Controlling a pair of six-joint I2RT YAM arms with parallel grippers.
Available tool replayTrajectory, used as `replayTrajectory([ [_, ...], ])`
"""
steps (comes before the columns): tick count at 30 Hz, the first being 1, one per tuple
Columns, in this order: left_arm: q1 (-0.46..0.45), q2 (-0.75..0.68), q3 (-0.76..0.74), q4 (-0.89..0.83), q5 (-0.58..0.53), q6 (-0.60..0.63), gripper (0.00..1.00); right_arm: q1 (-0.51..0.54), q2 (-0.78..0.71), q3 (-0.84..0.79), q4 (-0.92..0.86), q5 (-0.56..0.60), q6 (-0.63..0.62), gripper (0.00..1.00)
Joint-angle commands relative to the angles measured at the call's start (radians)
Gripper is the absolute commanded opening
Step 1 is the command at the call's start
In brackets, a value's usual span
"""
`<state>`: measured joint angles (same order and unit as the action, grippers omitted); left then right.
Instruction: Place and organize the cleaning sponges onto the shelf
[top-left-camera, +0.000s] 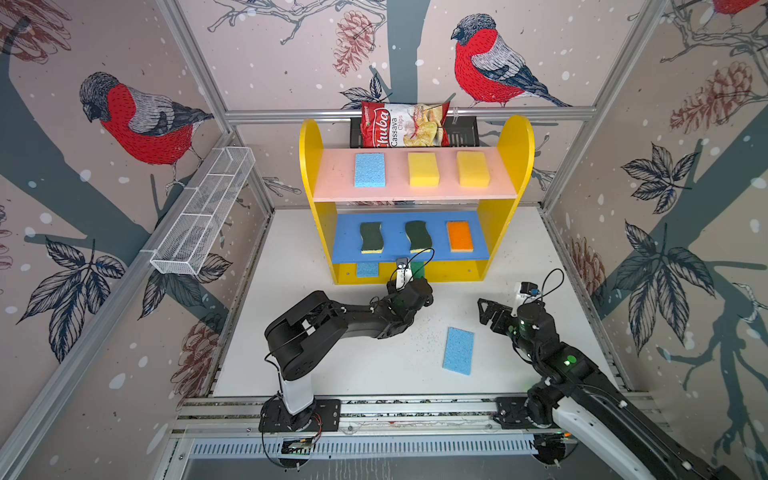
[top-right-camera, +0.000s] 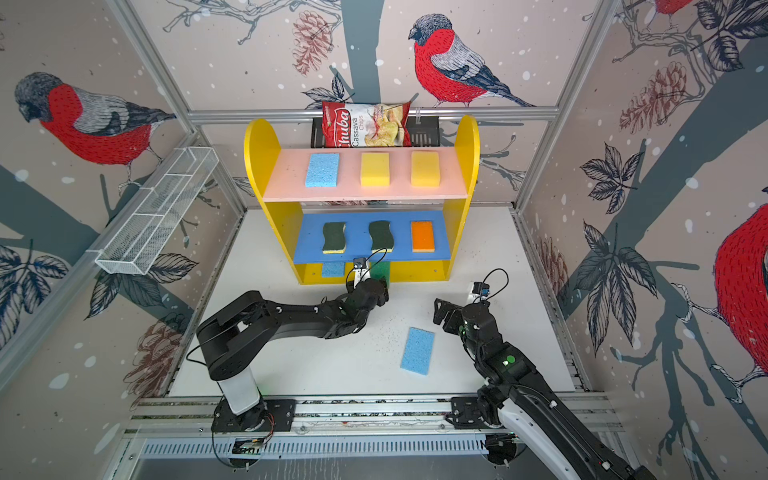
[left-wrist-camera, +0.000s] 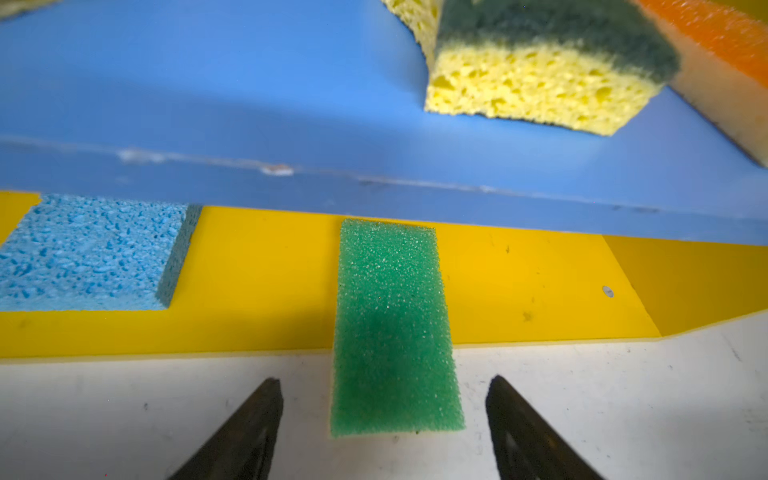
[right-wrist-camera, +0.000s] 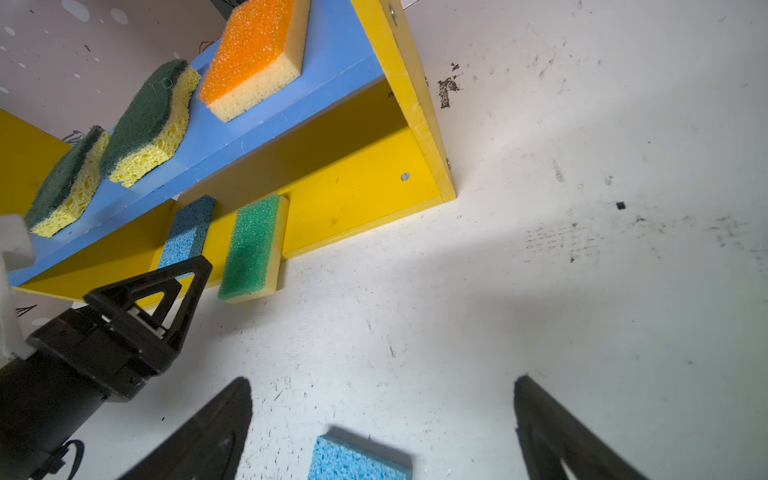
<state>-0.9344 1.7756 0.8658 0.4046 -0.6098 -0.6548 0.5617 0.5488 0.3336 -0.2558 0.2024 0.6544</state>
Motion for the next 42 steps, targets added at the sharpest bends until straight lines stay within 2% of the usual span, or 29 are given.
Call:
replayTrajectory([
  [1,-0.001,-0.050,-0.039,0.052,0.039,-0.004,0.75,0.001,0.000,0.011,0.010,0.003,0.000,0.98],
  [5,-0.001,-0.123,-0.129,0.118,0.103,-0.018,0.68,0.001,0.002,0.016,0.012,0.000,0.002,0.98],
  [6,-0.001,-0.137,-0.147,0.131,0.124,-0.019,0.64,0.003,0.003,0.017,0.014,-0.001,0.002,0.98],
  [9,-0.001,-0.167,-0.192,0.156,0.189,-0.028,0.38,0.003,0.011,0.019,0.021,-0.009,0.006,0.98],
  [10,-0.001,-0.175,-0.203,0.162,0.202,-0.040,0.32,0.004,0.014,0.019,0.022,-0.012,0.007,0.98],
  [12,-0.001,-0.185,-0.240,0.200,0.233,-0.055,0.25,0.004,0.021,0.019,0.025,-0.018,0.009,0.97],
  [17,0.001,-0.187,-0.354,0.380,0.305,-0.102,0.14,0.009,0.029,0.017,0.030,-0.020,0.011,0.97],
  [19,0.001,-0.177,-0.399,0.459,0.328,-0.137,0.03,0.011,0.031,0.017,0.028,-0.021,0.009,0.97],
  [24,0.000,-0.111,-0.493,0.704,0.384,-0.174,0.00,0.013,0.030,0.014,0.026,-0.018,0.010,0.97],
  [30,0.000,-0.002,-0.490,0.827,0.420,-0.197,0.00,0.015,0.030,0.015,0.019,-0.013,0.007,0.97],
  [39,0.002,0.089,-0.448,0.860,0.413,-0.241,0.00,0.014,0.029,0.007,0.020,-0.004,0.007,0.97],
  [42,0.002,0.093,-0.437,0.856,0.409,-0.241,0.06,0.014,0.034,0.004,0.021,-0.003,0.004,0.97],
])
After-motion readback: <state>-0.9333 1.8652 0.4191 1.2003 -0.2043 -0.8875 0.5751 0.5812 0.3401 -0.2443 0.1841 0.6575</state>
